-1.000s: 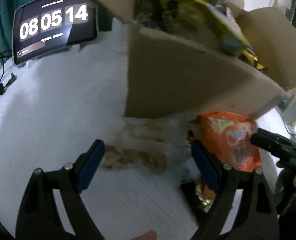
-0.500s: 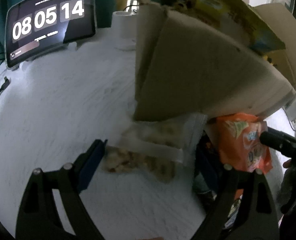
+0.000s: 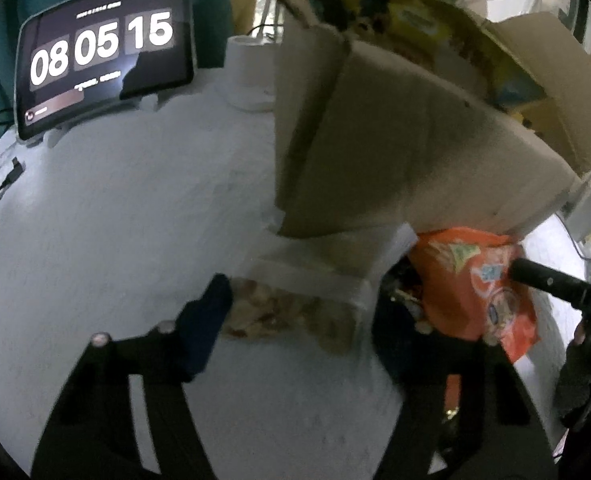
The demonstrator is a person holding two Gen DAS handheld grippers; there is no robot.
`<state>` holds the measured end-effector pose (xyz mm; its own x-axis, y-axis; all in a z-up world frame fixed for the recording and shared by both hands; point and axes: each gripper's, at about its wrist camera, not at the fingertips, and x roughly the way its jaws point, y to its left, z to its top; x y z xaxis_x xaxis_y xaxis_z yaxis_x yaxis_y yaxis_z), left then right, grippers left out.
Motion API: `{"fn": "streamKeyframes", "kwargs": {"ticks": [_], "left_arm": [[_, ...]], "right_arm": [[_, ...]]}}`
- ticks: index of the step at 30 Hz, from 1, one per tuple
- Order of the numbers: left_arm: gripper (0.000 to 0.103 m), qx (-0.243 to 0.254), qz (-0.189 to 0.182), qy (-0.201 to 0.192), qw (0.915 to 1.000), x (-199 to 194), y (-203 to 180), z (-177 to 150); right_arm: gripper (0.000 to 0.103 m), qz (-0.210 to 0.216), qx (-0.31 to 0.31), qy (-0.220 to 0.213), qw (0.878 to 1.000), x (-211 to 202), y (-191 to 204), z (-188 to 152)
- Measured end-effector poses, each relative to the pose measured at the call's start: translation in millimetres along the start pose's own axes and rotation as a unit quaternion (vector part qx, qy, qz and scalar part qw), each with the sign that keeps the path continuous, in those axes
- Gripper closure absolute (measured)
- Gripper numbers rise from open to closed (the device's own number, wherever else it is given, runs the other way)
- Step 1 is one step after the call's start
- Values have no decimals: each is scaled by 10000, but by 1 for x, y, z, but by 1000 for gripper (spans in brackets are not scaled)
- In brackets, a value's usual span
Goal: Organize snacks
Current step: 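Grasp the orange bag with the right gripper while the left grasps the clear bread pack, then lift the orange bag and clear pack up over the box rim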
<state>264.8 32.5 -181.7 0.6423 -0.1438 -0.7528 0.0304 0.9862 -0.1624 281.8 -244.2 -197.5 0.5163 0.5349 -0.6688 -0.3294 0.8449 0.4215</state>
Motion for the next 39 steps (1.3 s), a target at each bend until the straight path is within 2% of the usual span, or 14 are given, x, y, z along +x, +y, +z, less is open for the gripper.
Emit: {"fn": "streamKeyframes", "kwargs": {"ticks": [6, 8, 10, 11, 15, 17, 19, 20, 22, 29, 31, 32, 39], "left_arm": [[44, 98, -88, 2, 9999, -11, -5, -8], [44, 120, -108, -2, 9999, -10, -4, -8], [45, 161, -120, -11, 9998, -9, -1, -7], [45, 187, -111, -15, 9998, -10, -2, -8], [45, 276, -81, -33, 9996, -10, -6, -10], [45, 232, -117, -37, 9997, -10, -4, -11], [46, 186, -149, -55, 9997, -13, -4, -12], [46, 179, -167, -51, 9997, -13, -2, -11], [46, 192, -172, -49, 9997, -14, -3, -11], [47, 144, -159, -178, 9996, -27, 3, -9], [47, 153, -133, -241, 9995, -34, 2, -8], [47, 164, -119, -280, 9994, -37, 1, -7], [47, 228, -148, -528, 9982, -63, -8, -2]], "right_arm": [[63, 393, -48, -9, 9992, 1, 14, -5], [63, 554, -64, 104, 9984, 6, 20, -7], [63, 436, -13, 209, 9988, 15, 23, -10], [61, 452, 59, 223, 9987, 17, 22, -10], [43, 542, 46, 195, 9983, 20, 29, -8], [42, 394, -83, 178, 9990, 20, 35, -9], [49, 287, -87, 188, 9994, 20, 36, -9], [62, 259, -39, 191, 9995, 20, 34, -9], [64, 273, -7, 163, 9995, 17, 30, -10], [66, -360, -696, -346, 9963, -12, 55, -4], [70, -457, -848, -469, 9942, -22, 60, 0], [78, -462, -868, -497, 9939, -26, 61, 2], [80, -768, -1222, -808, 9862, -56, 68, 6]]}}
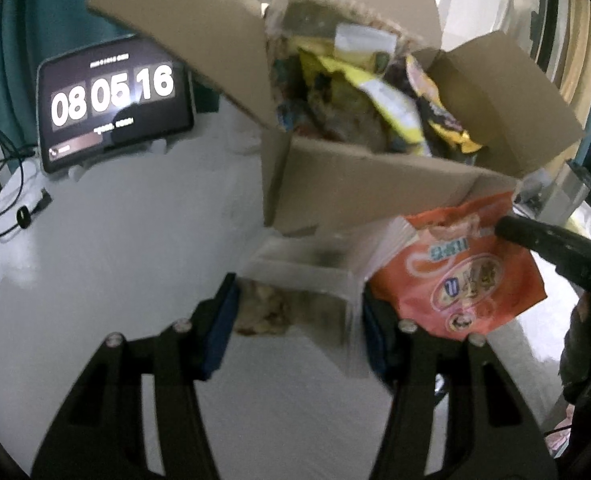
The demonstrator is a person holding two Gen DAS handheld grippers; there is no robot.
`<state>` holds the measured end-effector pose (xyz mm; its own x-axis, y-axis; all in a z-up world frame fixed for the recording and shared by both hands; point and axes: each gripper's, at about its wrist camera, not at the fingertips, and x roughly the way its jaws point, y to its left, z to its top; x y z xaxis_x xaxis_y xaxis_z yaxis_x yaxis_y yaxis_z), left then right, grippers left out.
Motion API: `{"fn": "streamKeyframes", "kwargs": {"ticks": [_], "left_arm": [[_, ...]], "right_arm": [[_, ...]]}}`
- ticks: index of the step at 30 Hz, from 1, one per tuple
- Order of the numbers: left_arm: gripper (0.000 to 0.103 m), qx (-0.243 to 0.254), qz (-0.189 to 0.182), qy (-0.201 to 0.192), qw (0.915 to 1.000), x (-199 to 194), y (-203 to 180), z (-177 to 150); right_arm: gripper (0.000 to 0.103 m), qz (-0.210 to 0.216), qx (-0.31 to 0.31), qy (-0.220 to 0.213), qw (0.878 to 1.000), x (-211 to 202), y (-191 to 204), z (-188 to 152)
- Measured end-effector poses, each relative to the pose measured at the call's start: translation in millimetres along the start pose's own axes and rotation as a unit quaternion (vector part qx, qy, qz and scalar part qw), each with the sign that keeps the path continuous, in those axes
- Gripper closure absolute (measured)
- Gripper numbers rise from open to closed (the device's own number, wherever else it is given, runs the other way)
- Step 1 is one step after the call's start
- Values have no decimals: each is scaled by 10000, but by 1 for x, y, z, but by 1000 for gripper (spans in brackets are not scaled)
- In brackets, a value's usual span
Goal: Organize snacks
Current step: 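Lift the orange bag and clear pack up over the box rim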
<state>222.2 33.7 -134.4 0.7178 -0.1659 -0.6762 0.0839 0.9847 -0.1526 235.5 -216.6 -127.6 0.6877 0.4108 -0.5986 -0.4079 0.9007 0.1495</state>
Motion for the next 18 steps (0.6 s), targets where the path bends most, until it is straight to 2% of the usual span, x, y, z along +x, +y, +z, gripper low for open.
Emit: {"fn": "streamKeyframes", "kwargs": {"ticks": [8, 18], "left_arm": [[47, 57, -9, -239, 9997, -24, -10, 8], [47, 181, -17, -517, 9985, -53, -21, 26]], "right_arm": [[80, -231, -296, -345, 9987, -30, 14, 7], [80, -293, -395, -803, 9956, -62, 18, 27]]}}
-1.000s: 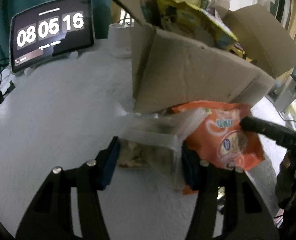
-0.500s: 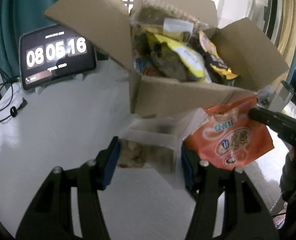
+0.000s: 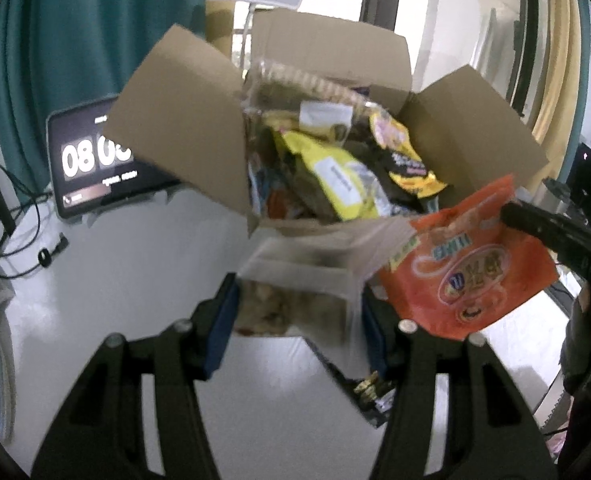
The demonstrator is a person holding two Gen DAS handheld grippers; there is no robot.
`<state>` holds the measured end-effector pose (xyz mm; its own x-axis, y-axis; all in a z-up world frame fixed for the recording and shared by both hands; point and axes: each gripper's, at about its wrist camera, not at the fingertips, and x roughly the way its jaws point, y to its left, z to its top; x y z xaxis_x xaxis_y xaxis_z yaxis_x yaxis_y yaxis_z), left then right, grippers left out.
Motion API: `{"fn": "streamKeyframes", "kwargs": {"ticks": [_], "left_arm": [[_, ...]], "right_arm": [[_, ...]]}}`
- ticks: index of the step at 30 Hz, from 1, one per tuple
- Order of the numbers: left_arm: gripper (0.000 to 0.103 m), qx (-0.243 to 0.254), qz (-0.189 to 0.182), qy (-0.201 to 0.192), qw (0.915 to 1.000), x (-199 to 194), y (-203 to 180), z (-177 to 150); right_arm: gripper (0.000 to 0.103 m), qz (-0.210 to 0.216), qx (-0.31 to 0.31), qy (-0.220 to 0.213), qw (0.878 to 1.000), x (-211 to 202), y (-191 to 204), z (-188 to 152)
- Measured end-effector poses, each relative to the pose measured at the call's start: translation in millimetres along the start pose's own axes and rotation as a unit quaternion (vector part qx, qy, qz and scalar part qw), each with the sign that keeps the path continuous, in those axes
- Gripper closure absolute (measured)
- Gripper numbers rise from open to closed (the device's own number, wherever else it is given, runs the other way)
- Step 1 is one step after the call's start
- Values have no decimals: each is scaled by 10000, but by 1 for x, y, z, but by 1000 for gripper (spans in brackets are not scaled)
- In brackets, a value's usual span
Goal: Organize snacks
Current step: 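Lift the orange bag and clear pack up over the box rim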
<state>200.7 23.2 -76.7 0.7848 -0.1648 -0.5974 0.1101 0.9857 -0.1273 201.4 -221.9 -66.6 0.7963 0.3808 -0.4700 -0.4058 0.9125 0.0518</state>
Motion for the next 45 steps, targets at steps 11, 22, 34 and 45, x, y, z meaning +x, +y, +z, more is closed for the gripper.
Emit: {"fn": "streamKeyframes", "kwargs": {"ticks": [11, 22, 34, 45], "left_arm": [[47, 105, -57, -153, 9998, -6, -14, 16], [47, 238, -107, -365, 9990, -13, -19, 36], [47, 242, -127, -540, 9982, -11, -11, 60], [47, 158, -72, -621, 9979, 2, 7, 84]], "right_arm": [[83, -30, -229, -225, 9995, -12, 0, 19], [83, -115, -560, -597, 9966, -34, 7, 53], [83, -281, -820, -767, 9933, -14, 11, 94], [83, -396, -734, -697, 9941, 31, 7, 119]]}}
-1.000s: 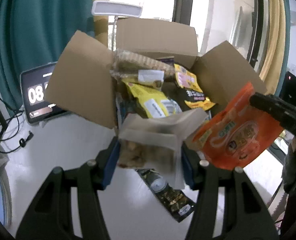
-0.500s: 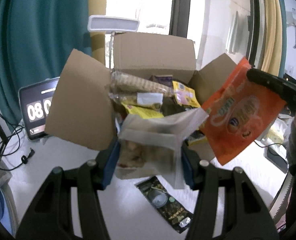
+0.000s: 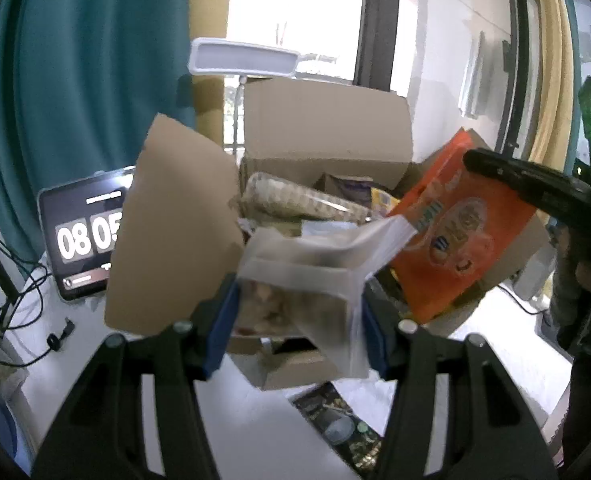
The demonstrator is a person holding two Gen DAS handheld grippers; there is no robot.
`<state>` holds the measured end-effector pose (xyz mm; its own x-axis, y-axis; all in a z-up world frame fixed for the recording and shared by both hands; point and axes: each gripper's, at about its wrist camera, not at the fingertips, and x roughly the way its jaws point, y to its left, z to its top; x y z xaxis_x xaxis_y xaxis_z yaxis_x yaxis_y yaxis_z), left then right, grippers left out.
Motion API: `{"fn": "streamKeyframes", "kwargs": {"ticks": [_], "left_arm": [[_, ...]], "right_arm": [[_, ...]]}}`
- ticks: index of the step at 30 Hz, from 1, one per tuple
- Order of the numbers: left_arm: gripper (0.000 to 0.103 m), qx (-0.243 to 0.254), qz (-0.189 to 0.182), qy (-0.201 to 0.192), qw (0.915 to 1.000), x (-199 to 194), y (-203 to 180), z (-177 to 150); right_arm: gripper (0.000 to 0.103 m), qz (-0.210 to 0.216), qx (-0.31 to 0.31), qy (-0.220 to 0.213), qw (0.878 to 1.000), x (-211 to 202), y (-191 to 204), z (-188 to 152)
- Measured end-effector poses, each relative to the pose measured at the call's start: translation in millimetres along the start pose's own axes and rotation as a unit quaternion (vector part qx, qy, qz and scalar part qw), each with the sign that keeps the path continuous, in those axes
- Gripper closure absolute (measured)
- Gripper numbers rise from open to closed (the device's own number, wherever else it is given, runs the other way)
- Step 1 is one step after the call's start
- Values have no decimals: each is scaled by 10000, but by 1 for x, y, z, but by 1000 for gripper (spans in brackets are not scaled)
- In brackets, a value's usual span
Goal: Organize snacks
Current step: 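Lift the orange bag and clear pack up over the box rim, then lower both packs into the box and open both grippers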
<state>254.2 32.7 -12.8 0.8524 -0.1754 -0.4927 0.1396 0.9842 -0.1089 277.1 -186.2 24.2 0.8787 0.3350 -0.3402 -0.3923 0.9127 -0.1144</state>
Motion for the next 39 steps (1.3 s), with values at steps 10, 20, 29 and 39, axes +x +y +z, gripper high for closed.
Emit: {"fn": "streamKeyframes", "kwargs": {"ticks": [10, 20, 29, 39], "left_arm": [[47, -59, -41, 51, 10000, 21, 0, 9], [47, -28, -212, 136, 9997, 32, -17, 12], [47, 135, -228, 48, 9996, 24, -35, 21], [47, 295, -182, -16, 9994, 26, -54, 39]], "right_arm": [[83, -310, 376, 468, 9977, 53, -12, -25], [55, -841, 398, 1361, 9863, 79, -29, -60], [38, -733, 348, 844, 9931, 46, -28, -54], [38, -389, 637, 801, 9940, 37, -42, -51]]}}
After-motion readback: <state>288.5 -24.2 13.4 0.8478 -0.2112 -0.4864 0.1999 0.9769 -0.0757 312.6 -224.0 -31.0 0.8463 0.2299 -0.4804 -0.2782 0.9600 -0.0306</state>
